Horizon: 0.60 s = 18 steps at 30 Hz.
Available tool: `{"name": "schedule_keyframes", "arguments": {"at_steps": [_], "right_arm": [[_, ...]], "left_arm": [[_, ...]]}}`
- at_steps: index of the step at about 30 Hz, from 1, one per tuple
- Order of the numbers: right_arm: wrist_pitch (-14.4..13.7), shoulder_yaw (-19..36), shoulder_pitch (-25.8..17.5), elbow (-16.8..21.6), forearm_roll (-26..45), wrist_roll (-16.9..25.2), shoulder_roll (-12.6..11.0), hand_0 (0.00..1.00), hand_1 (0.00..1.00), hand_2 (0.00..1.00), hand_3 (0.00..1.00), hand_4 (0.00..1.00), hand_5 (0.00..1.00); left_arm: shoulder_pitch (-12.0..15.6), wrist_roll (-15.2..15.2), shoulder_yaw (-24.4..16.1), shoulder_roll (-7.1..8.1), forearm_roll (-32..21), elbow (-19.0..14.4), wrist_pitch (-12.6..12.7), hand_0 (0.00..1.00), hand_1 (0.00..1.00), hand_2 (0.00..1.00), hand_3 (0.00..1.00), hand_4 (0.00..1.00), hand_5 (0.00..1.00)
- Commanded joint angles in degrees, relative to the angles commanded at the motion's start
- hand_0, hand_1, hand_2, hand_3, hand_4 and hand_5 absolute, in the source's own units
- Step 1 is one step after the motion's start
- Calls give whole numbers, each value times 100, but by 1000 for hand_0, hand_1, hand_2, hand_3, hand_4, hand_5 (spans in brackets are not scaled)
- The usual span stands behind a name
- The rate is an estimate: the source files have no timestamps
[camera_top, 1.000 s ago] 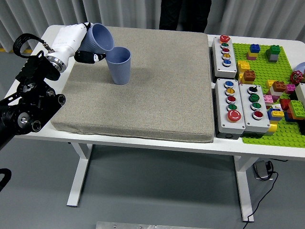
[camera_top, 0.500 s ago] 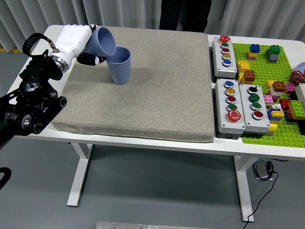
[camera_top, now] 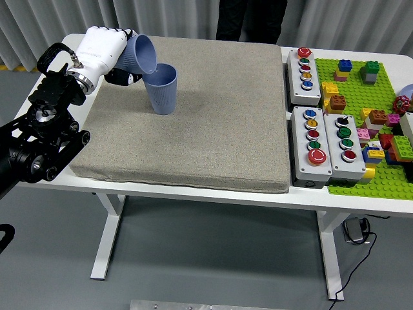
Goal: Pick cup pour cup place
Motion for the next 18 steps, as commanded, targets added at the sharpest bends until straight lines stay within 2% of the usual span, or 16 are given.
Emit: {"name": "schedule_keyframes", "arguments": {"at_steps": [5,9,18], "right_arm": [[4,7,6,-2,-9,2,-3,702,682,606,601,49,380],[-1,6,15,-4,3,9,-7,702,682,606,601,49,380],[-8,5,55,-10,26,26,-24,702,682,606,600,52,381]], "left_arm": [[-11,13,-24,-5,51,29,-15,521,491,522,543,808,201],[-42,150,30,21,344,11,-25,521,491,522,543,808,201],[-125,239,122,68,344,-13,-18,523,491,523,544,805,205]]}}
